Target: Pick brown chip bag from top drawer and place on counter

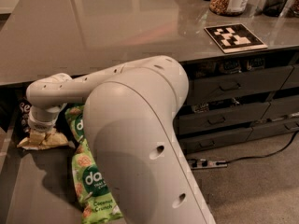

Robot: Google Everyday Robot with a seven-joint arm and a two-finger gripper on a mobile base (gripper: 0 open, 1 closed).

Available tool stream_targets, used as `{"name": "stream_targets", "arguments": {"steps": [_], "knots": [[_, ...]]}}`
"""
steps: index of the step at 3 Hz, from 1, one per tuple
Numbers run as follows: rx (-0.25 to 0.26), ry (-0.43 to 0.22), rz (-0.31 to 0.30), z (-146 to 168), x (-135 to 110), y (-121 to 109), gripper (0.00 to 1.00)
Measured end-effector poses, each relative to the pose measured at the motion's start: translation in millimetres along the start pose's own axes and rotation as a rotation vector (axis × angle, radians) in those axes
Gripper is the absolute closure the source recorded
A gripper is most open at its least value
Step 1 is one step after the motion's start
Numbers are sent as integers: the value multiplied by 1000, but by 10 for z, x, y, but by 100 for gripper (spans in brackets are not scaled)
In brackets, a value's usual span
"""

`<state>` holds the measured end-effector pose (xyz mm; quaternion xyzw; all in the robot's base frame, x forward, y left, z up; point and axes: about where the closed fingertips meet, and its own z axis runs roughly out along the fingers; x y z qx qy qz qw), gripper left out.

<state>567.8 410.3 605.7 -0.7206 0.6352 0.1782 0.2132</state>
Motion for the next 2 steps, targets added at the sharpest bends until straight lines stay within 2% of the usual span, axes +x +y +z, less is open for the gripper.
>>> {"name": "stream_targets", "arguments": {"steps": [1, 2], "knots": [[62, -36, -22, -342, -84, 55, 100], [162, -38, -82, -828, -239, 214, 100]]}}
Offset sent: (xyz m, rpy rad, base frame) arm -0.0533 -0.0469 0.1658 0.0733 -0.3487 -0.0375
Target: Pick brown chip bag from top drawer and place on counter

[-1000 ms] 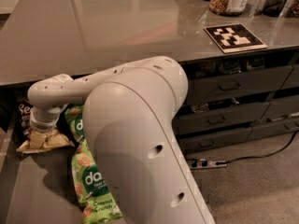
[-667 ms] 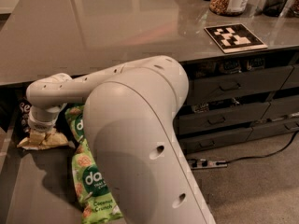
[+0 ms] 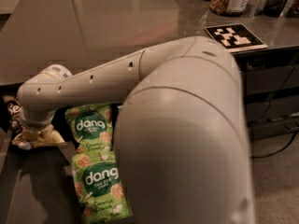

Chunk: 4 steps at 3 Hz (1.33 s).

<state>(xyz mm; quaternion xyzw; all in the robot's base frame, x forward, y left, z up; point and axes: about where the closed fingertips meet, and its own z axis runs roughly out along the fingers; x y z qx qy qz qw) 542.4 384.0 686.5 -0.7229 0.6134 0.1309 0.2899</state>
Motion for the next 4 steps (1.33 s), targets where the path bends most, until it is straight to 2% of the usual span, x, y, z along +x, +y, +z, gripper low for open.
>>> {"name": "stream_targets", "arguments": {"steps": [1, 2, 3, 4], "knots": [[79, -39, -47, -572, -181, 103, 100], [132, -86, -88, -961, -297, 191, 100], [194, -170, -107, -1351, -267, 323, 100], [219, -199, -102, -1403, -297, 258, 100]]}}
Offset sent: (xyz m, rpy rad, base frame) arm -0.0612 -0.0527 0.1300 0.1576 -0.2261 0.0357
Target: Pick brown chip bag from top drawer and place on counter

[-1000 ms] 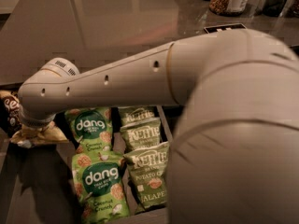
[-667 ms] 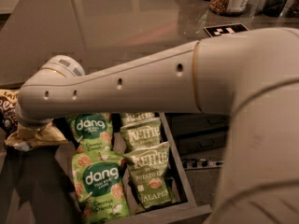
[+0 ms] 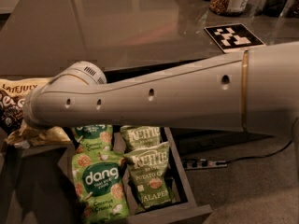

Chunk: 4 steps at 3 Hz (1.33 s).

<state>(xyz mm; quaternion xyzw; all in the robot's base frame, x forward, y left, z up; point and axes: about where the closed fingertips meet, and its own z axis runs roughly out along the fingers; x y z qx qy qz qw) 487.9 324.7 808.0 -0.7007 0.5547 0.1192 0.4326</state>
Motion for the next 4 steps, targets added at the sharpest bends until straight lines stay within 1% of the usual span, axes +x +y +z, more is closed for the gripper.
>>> {"name": "stream_targets", "arguments": {"steps": [1, 2, 3, 4], "knots": [[-2, 2, -1, -1, 2, 5, 100], [6, -23, 9, -60, -55, 23, 100], [60, -85, 16, -424, -263, 141, 100], [151, -161, -3, -965, -579, 410, 100]]}}
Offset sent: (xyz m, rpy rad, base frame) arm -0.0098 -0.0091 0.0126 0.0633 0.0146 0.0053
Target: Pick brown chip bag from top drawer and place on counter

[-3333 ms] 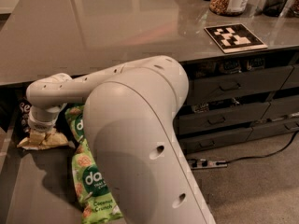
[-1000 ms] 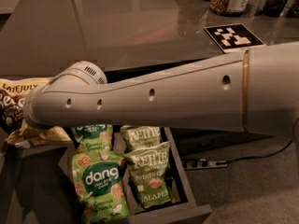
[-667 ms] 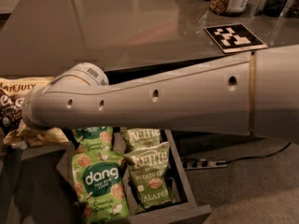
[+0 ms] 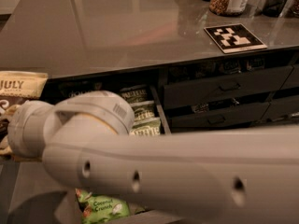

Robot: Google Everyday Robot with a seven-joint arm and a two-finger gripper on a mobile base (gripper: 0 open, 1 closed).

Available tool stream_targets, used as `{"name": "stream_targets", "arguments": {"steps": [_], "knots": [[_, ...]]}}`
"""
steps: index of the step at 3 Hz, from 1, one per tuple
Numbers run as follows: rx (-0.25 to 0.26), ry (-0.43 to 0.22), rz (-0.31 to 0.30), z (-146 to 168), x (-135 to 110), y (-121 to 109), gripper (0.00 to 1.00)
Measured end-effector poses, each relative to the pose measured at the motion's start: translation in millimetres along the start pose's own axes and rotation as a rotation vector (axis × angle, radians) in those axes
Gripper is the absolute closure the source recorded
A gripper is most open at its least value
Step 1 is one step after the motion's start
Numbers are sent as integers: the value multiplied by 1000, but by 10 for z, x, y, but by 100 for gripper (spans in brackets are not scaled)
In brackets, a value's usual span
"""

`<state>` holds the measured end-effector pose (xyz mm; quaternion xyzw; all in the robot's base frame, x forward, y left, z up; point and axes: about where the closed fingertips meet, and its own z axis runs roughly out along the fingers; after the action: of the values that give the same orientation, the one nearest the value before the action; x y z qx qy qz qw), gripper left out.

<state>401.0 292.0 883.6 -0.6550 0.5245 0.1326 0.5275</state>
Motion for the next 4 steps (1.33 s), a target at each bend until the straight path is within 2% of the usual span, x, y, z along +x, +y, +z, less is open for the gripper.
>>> {"name": "stream_targets", "arguments": {"steps": [1, 2, 3, 4], "knots": [[70, -85, -25, -380, -236, 238, 100], [147, -149, -7, -857, -201, 360, 100], [243, -185, 64, -1443, 140, 350, 100], [311, -192, 98, -1897, 602, 308, 100]]}}
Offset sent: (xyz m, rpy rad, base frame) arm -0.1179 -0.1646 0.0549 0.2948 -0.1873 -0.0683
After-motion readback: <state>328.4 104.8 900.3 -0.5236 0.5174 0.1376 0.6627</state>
